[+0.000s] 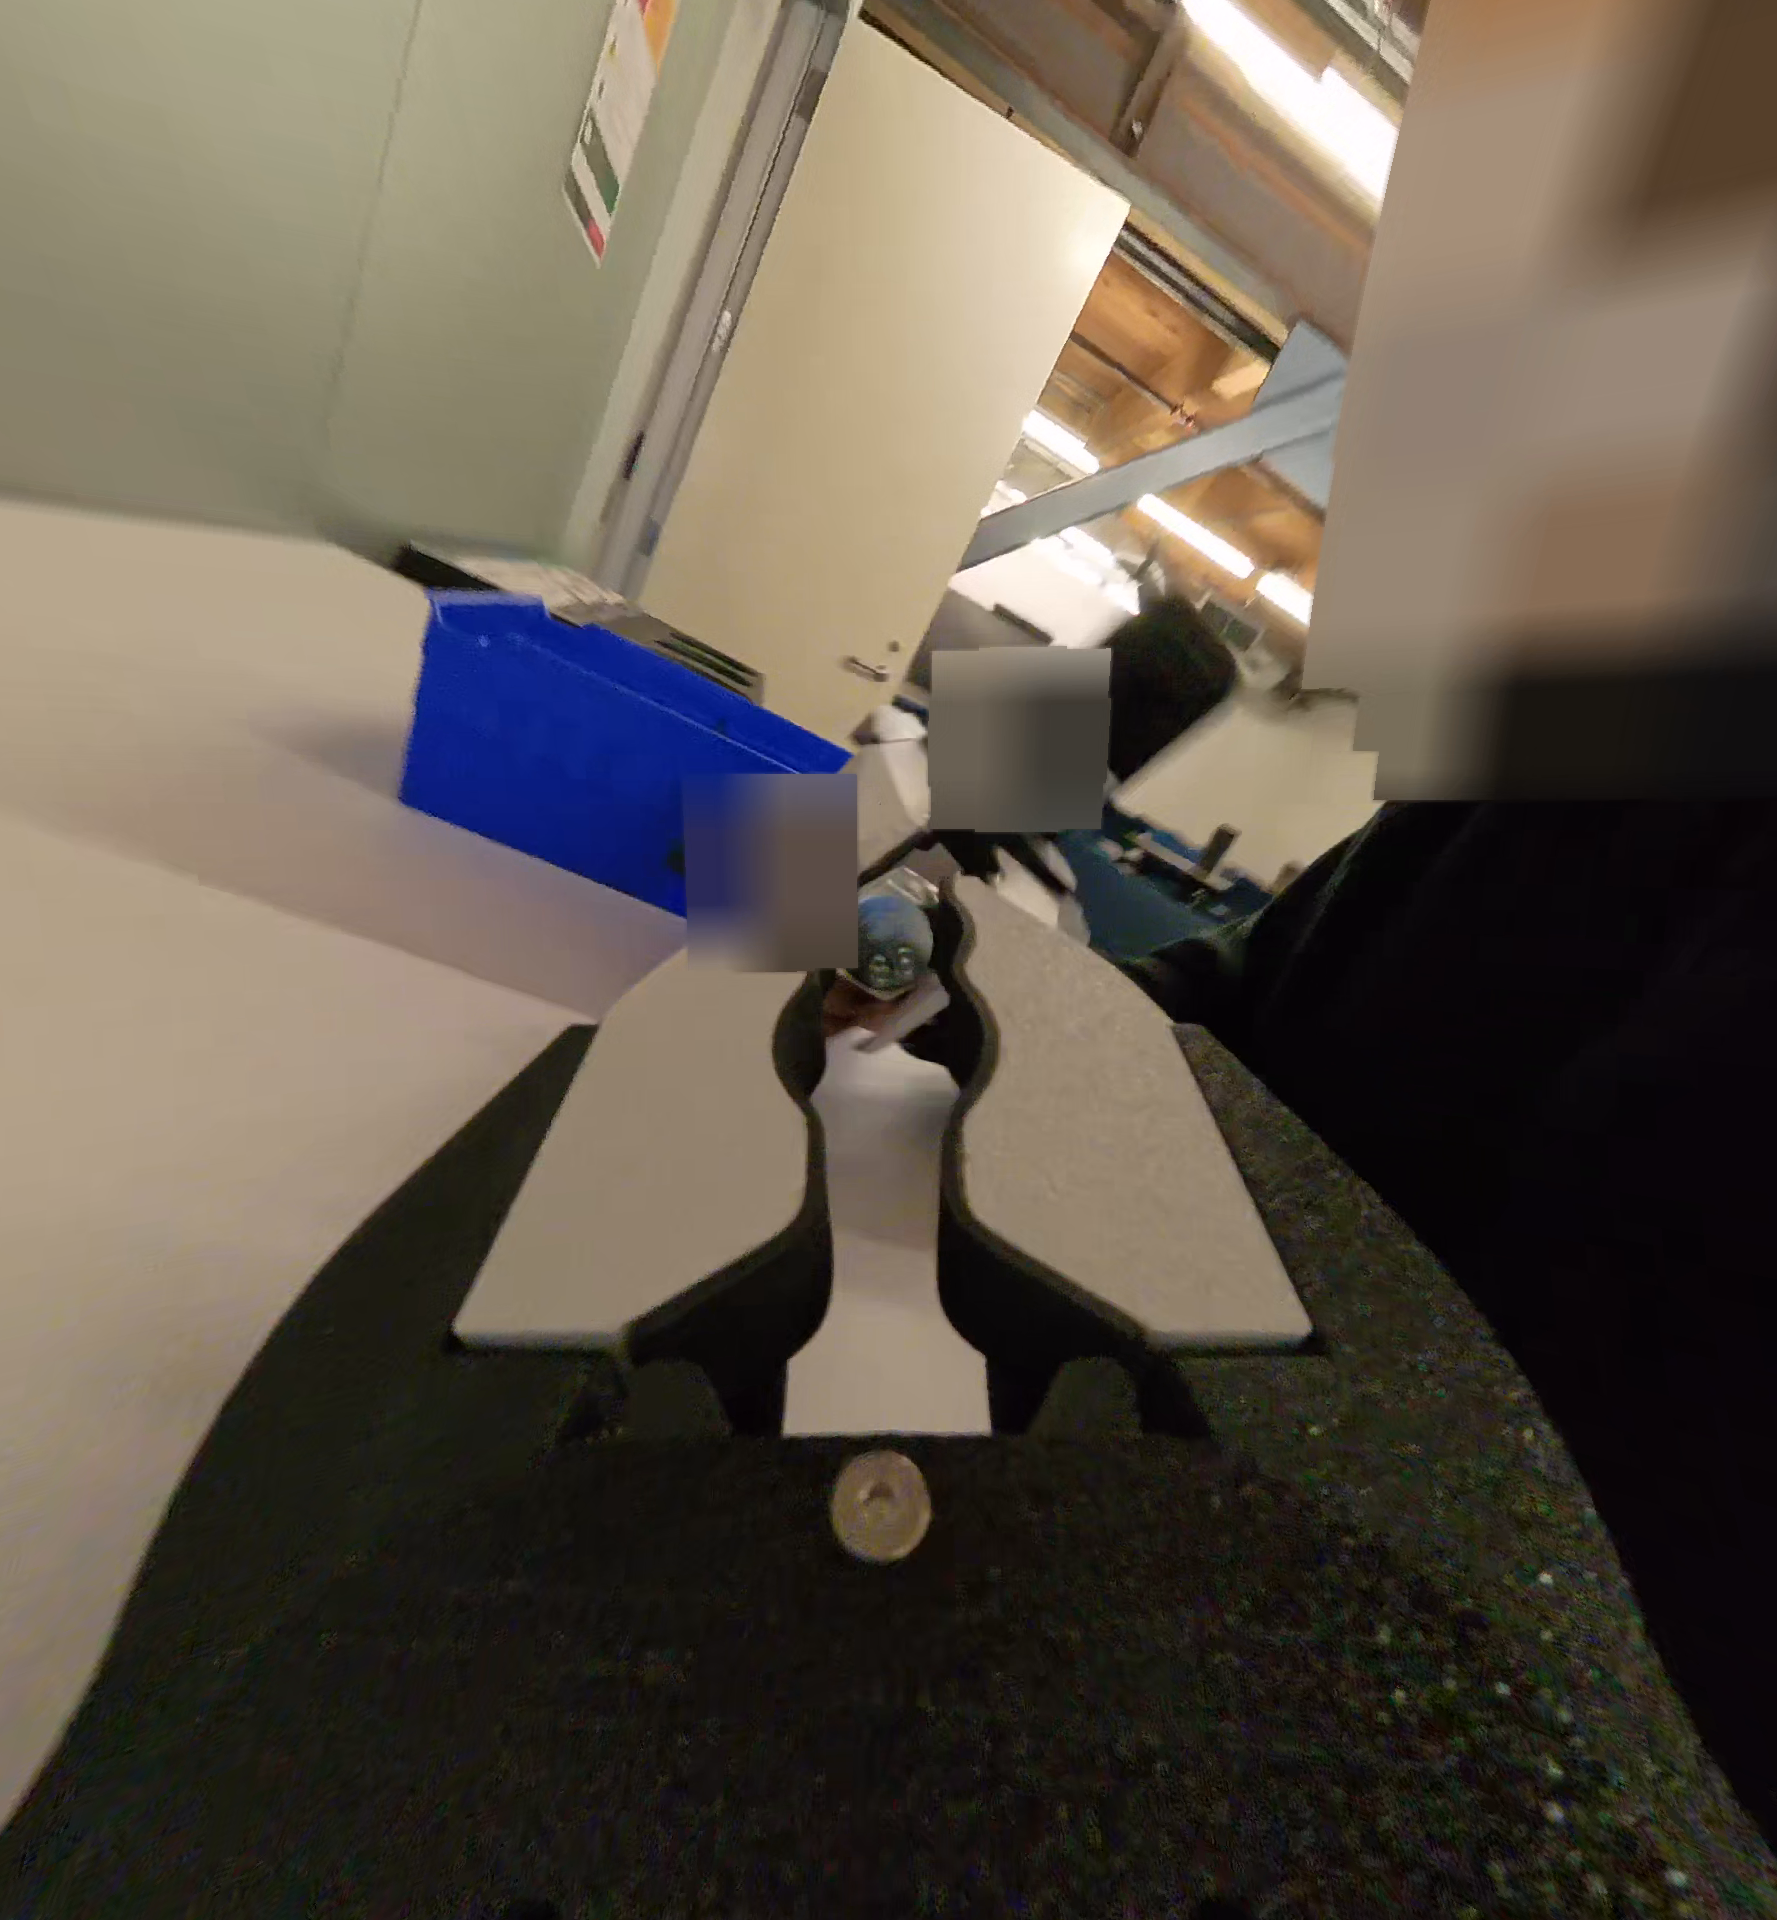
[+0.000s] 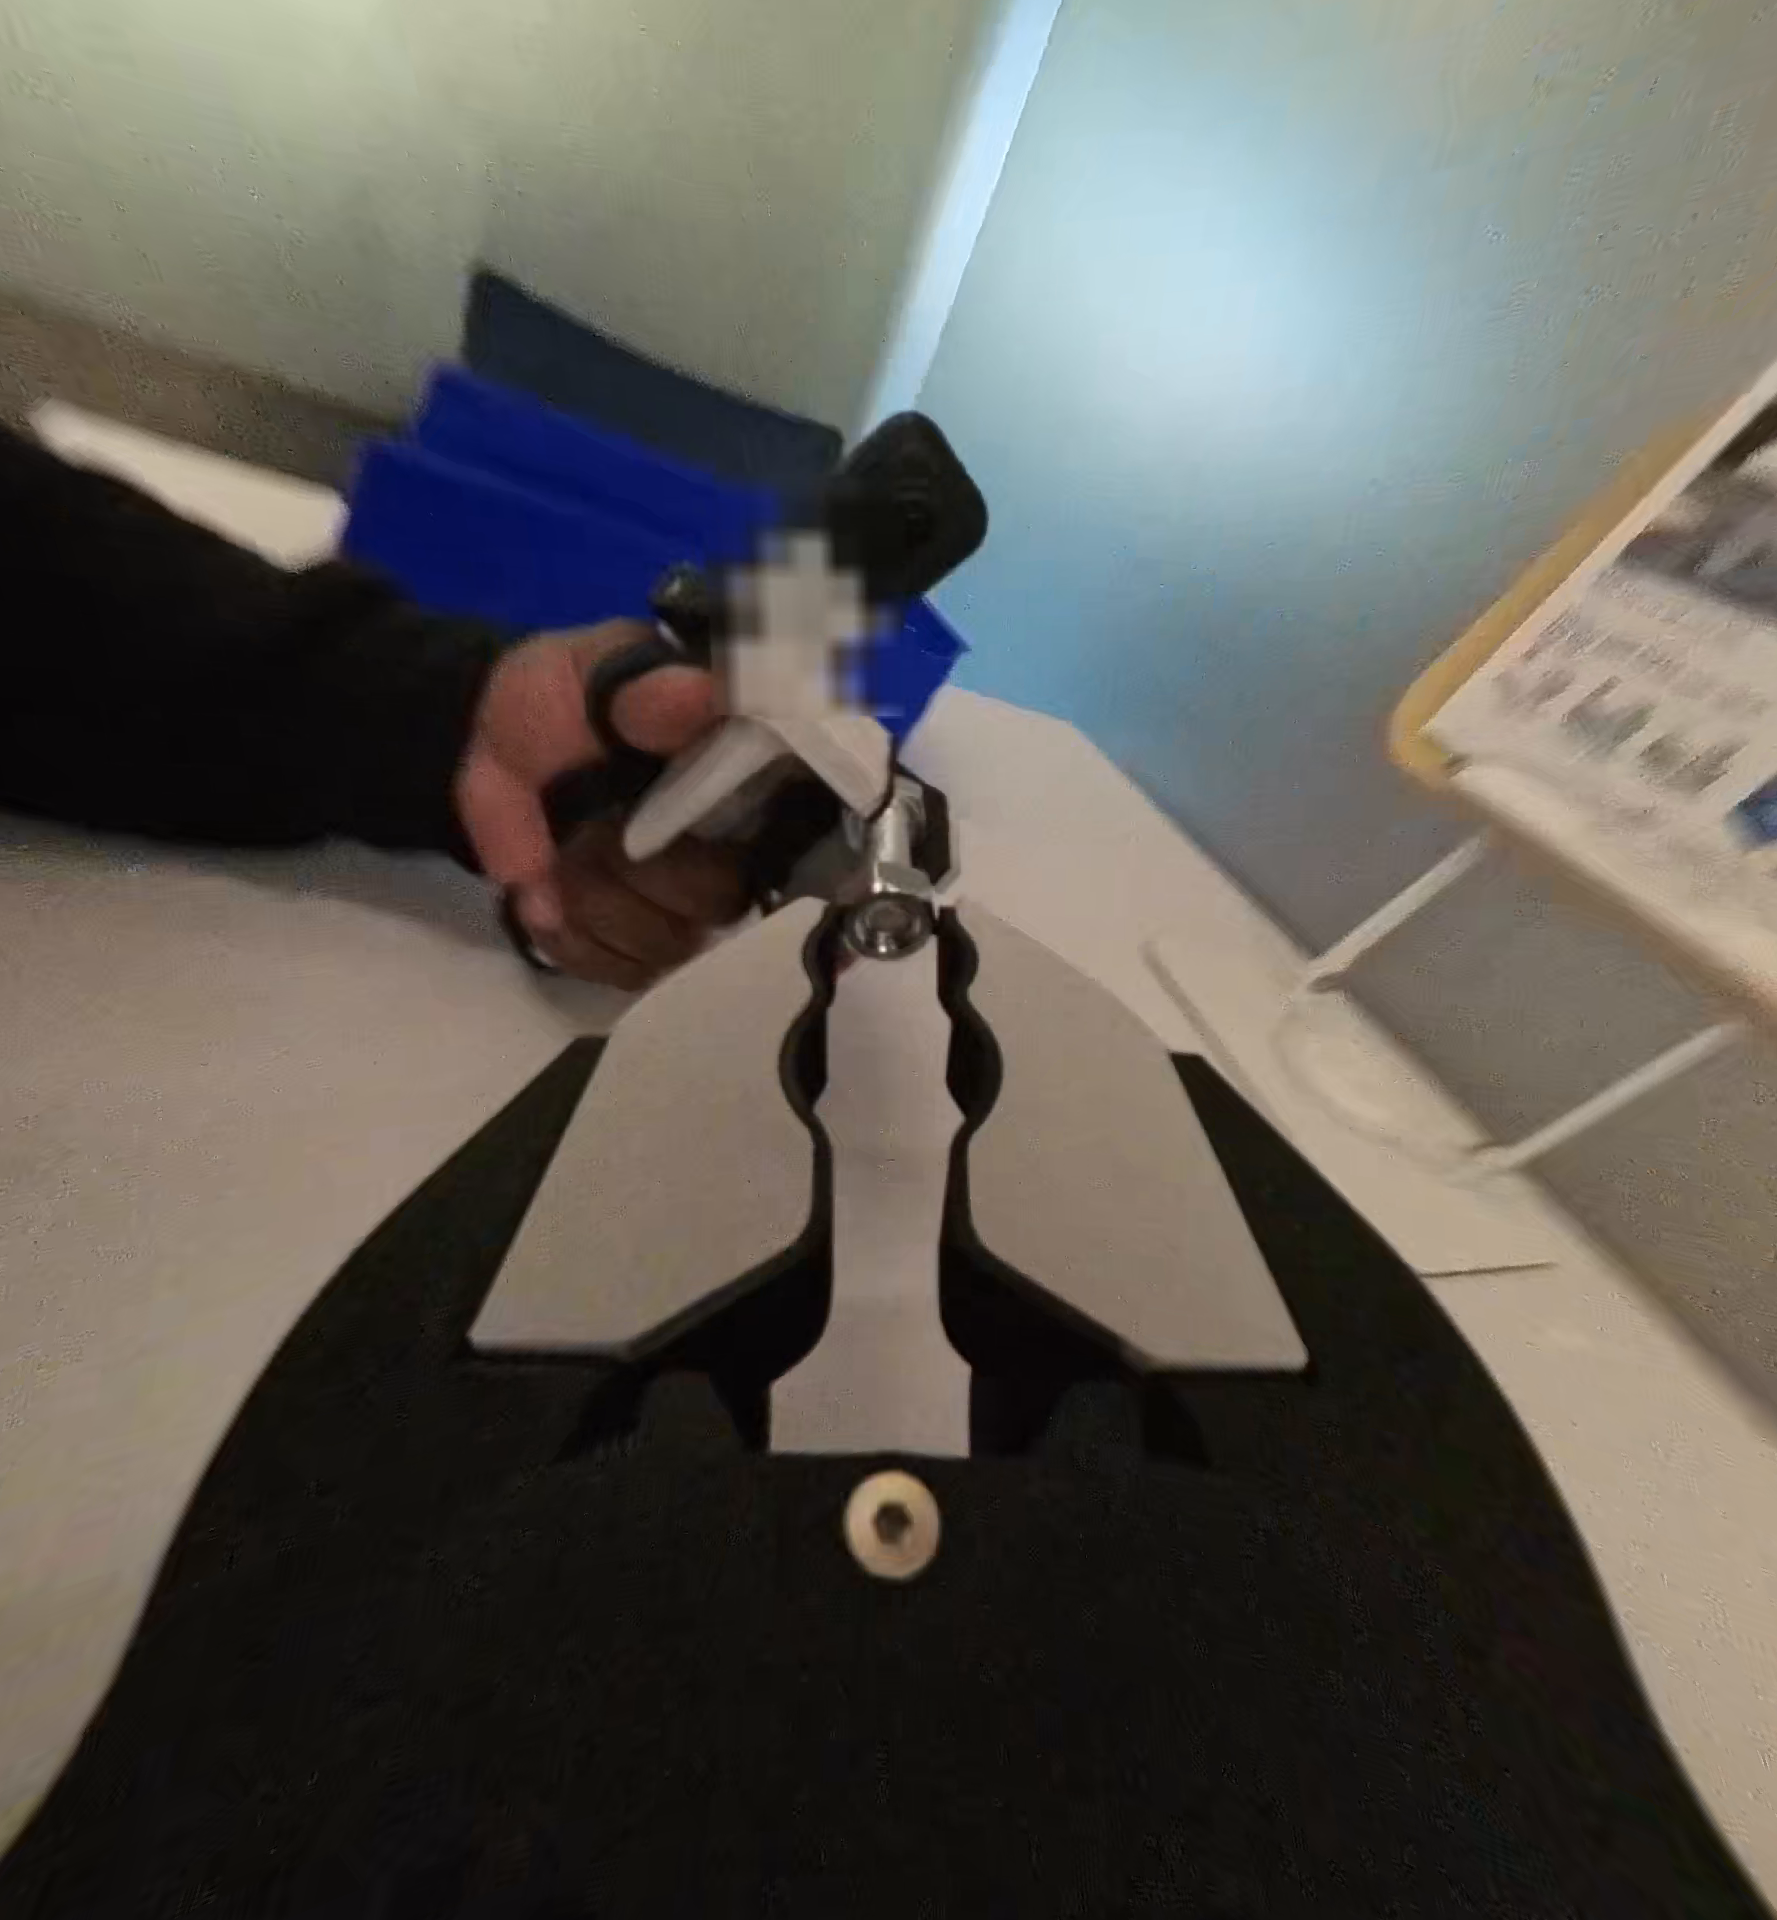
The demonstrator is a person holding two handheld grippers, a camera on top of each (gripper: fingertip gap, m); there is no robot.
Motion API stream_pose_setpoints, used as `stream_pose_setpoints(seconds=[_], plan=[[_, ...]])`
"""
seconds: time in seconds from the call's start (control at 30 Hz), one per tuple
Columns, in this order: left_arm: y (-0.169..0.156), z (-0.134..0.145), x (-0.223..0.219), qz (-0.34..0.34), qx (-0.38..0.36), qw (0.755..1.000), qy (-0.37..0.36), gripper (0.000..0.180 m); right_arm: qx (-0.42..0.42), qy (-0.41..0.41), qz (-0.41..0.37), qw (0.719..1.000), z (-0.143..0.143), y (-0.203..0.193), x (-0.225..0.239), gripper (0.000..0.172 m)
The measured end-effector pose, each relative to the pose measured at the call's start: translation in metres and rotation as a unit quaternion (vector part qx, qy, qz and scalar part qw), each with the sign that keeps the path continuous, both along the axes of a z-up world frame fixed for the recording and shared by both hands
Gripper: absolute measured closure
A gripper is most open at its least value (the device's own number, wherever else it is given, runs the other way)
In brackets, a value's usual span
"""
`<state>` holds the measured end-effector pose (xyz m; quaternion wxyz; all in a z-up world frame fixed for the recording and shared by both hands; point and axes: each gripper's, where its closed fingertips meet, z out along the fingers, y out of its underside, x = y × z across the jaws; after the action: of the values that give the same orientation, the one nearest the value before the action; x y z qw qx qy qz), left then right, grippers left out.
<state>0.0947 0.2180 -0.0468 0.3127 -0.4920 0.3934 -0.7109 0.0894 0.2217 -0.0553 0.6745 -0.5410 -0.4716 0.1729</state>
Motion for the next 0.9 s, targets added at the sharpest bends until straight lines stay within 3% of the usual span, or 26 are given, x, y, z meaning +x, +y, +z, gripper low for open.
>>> stream_pose_setpoints(seconds=[0.07,0.1,0.23,0.37,0.53,0.6,0.7,0.83,0.9], plan=[[0.003,-0.006,0.003,-0.009,-0.043,0.999,0.007,0.163,0.135,-0.101,-0.049,0.984,-0.006,0.001,0.002,0.154],[0.004,-0.007,0.004,-0.006,-0.043,0.999,0.007,0.163,0.158,-0.12,-0.06,0.978,-0.007,0.001,0.002,0.153],[0.006,0.003,0.001,0.019,-0.003,1.0,-0.024,0.163,0.007,-0.007,-0.025,1.0,-0.001,0.003,0.001,0.137],[0.008,0.01,-0.002,0.048,0.045,0.997,-0.042,0.163,-0.166,0.118,0.032,0.979,0.003,0.005,0.001,0.129],[0.005,0.008,0.0,0.053,0.068,0.996,-0.033,0.163,-0.205,0.162,0.054,0.964,0.006,0.005,0.001,0.141],[0.004,0.001,0.003,0.046,0.068,0.997,-0.012,0.163,-0.148,0.126,0.035,0.98,0.004,0.004,0.0,0.155],[0.005,-0.005,0.005,0.022,0.008,1.0,0.008,0.163,0.007,0.009,-0.016,1.0,-0.004,0.003,0.001,0.155],[0.004,-0.012,0.006,-0.024,-0.091,0.995,0.023,0.163,0.228,-0.141,-0.071,0.961,-0.009,-0.001,-0.002,0.155],[0.005,-0.01,0.005,-0.02,-0.089,0.996,0.016,0.163,0.218,-0.123,-0.071,0.966,-0.005,-0.002,-0.003,0.152]])
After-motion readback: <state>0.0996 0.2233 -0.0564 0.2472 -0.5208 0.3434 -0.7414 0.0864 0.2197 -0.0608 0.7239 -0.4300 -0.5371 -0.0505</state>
